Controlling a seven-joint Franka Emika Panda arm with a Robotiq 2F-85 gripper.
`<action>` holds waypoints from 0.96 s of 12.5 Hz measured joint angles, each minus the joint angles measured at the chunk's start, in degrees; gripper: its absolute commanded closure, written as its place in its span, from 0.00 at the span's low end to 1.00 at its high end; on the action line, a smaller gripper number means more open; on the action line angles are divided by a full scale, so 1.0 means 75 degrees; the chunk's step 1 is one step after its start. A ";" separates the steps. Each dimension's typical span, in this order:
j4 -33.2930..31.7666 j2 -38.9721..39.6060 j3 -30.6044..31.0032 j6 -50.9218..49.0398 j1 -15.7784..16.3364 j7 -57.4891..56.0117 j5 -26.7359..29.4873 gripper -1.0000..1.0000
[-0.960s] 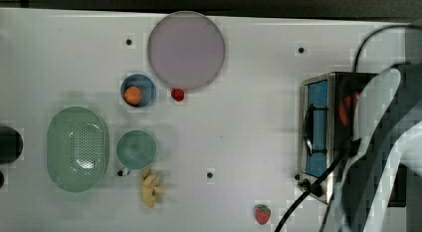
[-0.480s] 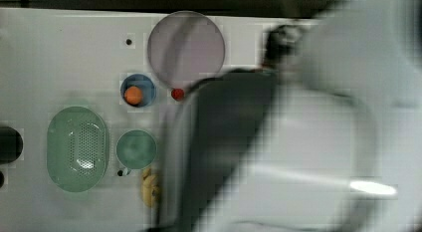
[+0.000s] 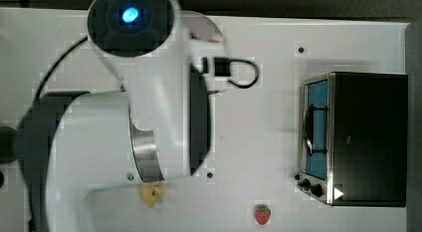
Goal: Pick Ketchup from oven and place it on table.
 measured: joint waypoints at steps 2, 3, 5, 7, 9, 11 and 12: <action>-0.0918 0.0147 -0.0060 0.0636 0.0039 0.0019 0.0038 0.37; -0.1455 0.0179 -0.0150 0.1125 0.0004 0.0019 0.0037 0.37; -0.2425 0.0351 -0.0465 0.2384 -0.0123 0.0007 0.0071 0.37; -0.3305 0.0637 -0.0792 0.3546 -0.0268 0.0003 0.0044 0.37; -0.4096 0.1039 -0.0905 0.4571 -0.0490 0.0026 0.0042 0.37; -0.4409 0.1601 -0.0871 0.4929 -0.0599 0.0016 0.0069 0.37; -0.4409 0.1924 -0.0882 0.4989 -0.0579 0.0025 0.0066 0.37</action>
